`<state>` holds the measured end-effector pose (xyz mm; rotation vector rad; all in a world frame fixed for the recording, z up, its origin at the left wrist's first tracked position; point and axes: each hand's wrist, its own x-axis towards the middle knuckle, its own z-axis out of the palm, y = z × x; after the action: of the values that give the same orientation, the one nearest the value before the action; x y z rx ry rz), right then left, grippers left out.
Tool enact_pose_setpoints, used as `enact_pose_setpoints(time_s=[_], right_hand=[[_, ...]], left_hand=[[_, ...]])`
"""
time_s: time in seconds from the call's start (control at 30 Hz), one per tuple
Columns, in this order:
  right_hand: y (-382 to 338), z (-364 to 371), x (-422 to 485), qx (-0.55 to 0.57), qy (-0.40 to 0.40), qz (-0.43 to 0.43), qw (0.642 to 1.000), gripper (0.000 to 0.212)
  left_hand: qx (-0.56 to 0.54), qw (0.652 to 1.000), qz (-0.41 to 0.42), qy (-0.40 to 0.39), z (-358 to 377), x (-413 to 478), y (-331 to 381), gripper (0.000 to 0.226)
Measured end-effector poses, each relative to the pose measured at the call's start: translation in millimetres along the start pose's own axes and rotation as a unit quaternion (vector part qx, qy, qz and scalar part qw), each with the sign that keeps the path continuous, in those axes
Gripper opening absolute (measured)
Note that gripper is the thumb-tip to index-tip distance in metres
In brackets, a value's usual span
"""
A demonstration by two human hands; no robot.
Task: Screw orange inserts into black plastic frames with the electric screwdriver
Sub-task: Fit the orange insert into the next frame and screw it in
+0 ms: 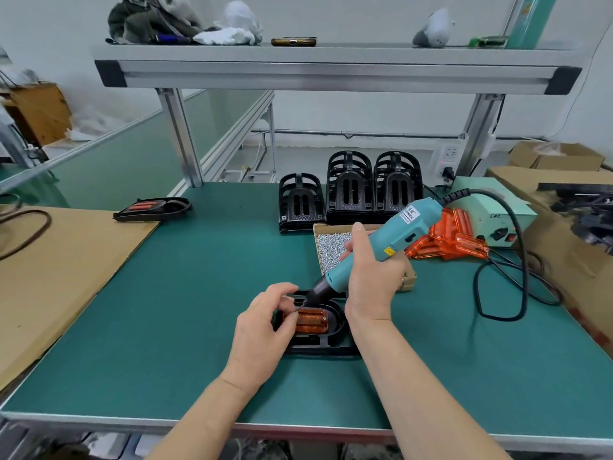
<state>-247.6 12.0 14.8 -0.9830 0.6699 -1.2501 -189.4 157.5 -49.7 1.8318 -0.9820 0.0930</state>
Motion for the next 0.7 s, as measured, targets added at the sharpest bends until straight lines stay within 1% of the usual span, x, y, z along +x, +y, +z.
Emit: enact_pose_setpoints(time_s=[0.17, 0.4, 0.7], right_hand=[[0.0, 0.5, 2.0, 0.002, 0.009, -0.002, 1.000, 0.021], [3.3, 0.4, 2.3, -0.007, 0.005, -0.004, 1.000, 0.022], [5.9, 0.7, -1.1, -0.023, -0.024, -0.033, 0.999, 0.036]], left_hand=[[-0.004, 1.000, 0.001, 0.003, 1.0, 0.3, -1.1, 0.044], [0.010, 1.000, 0.013, 0.005, 1.2, 0.8, -2.7, 0.056], [0.025, 1.000, 0.017, 0.005, 4.2, 1.4, -7.1, 0.056]])
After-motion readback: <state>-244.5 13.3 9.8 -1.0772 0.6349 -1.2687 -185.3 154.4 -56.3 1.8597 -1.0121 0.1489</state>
